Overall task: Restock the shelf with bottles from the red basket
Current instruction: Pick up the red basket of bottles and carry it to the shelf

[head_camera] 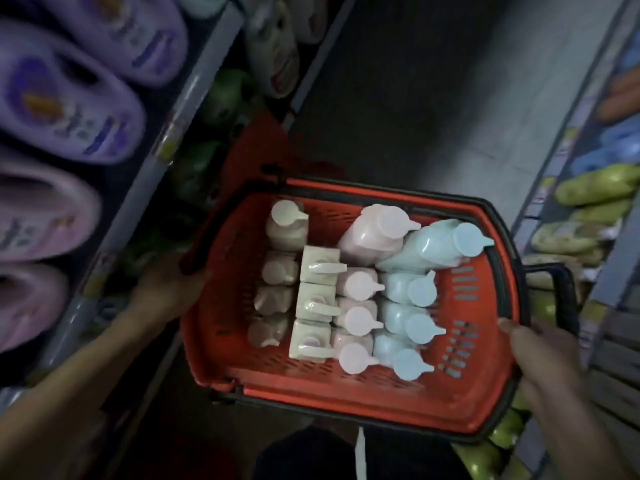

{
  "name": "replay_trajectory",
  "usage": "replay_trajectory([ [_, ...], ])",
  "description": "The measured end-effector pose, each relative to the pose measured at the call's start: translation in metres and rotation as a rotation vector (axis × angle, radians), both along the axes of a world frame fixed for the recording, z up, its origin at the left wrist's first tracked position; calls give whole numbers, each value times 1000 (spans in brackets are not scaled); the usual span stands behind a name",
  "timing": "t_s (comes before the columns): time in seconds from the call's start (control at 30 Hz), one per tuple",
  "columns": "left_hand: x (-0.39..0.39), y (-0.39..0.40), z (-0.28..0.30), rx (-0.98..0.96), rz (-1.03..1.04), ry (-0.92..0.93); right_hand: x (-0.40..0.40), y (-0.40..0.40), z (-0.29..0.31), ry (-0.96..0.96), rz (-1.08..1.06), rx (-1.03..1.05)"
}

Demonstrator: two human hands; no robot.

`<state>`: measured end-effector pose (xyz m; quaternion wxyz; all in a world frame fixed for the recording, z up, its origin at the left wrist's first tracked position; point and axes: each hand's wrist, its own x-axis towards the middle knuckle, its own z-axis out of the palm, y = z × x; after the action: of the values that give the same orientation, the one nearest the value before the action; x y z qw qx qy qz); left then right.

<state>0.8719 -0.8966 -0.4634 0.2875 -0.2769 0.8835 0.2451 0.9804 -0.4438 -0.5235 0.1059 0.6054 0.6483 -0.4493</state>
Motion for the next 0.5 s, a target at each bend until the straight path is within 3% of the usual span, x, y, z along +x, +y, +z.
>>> replay_trajectory([
  [0.1,-50,41,14,-99,-174,-9,17,26,9,17,-140,6],
  [0.23,-120,115,20,-89,-353,97,28,56,14,0,-296,36],
  [0.5,-247,266,-41,-48,-691,156,24,77,-12,6,-676,-58],
])
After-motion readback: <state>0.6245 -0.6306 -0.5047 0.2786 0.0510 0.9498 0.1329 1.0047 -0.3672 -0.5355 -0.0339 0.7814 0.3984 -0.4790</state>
